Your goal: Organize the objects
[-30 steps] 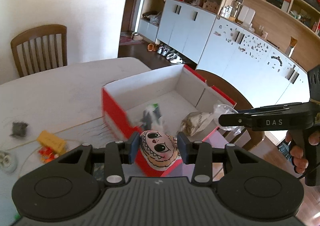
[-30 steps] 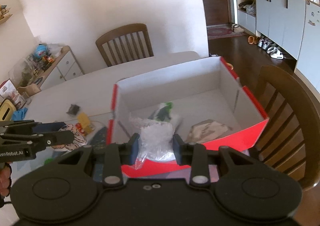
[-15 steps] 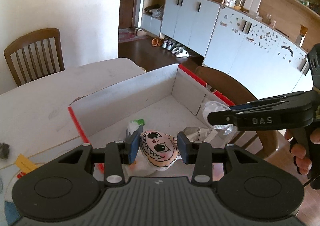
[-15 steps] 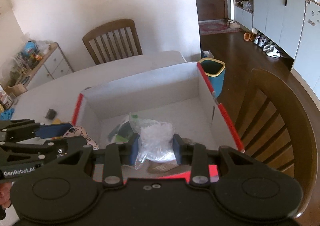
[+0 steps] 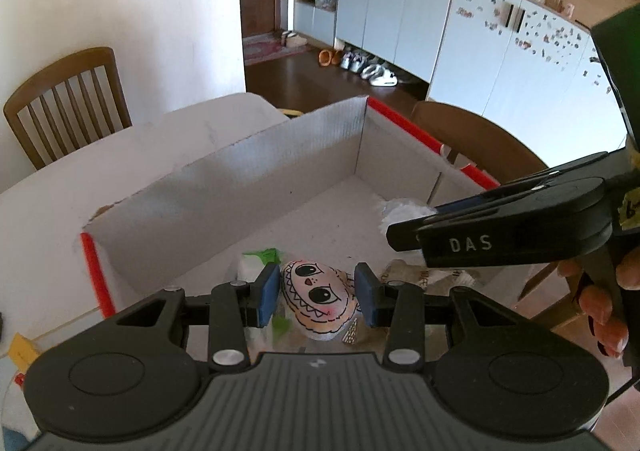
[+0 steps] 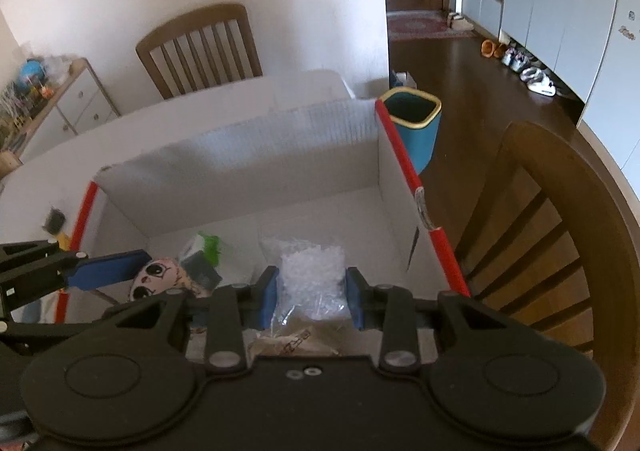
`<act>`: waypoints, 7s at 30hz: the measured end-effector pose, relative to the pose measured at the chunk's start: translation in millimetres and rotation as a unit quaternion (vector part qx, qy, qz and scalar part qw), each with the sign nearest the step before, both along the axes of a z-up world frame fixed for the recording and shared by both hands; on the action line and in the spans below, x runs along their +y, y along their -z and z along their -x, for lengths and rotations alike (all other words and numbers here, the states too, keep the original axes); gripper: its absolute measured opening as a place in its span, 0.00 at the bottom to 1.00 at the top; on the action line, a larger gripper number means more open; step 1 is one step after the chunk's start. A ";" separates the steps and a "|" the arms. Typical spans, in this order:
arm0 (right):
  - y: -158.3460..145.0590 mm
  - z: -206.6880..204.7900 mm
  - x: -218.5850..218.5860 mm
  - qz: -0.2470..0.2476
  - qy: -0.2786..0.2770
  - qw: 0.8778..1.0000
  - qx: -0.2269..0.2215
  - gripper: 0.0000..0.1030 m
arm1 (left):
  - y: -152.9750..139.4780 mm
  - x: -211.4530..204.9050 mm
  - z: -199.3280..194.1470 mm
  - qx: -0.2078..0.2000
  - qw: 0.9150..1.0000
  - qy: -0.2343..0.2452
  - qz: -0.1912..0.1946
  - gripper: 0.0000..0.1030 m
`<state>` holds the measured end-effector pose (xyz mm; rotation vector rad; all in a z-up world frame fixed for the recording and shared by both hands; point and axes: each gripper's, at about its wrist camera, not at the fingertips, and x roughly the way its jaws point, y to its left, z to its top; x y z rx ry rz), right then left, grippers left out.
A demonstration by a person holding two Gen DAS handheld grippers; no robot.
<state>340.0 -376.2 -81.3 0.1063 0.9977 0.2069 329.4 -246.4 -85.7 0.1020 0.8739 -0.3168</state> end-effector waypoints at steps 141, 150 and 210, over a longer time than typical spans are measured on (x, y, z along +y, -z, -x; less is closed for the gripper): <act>31.0 200.5 346.2 -0.004 -0.198 0.980 -0.025 0.89 | 70.0 399.8 217.0 0.000 0.989 -0.134 0.065 1.00; 45.4 192.2 355.2 -0.010 -0.192 0.981 -0.013 0.80 | 80.3 401.2 217.0 -0.008 0.991 -0.115 0.065 0.97; -67.3 208.1 246.0 -0.039 -0.150 0.985 -0.080 0.50 | -28.5 342.8 214.2 -0.039 0.995 -0.041 0.085 0.33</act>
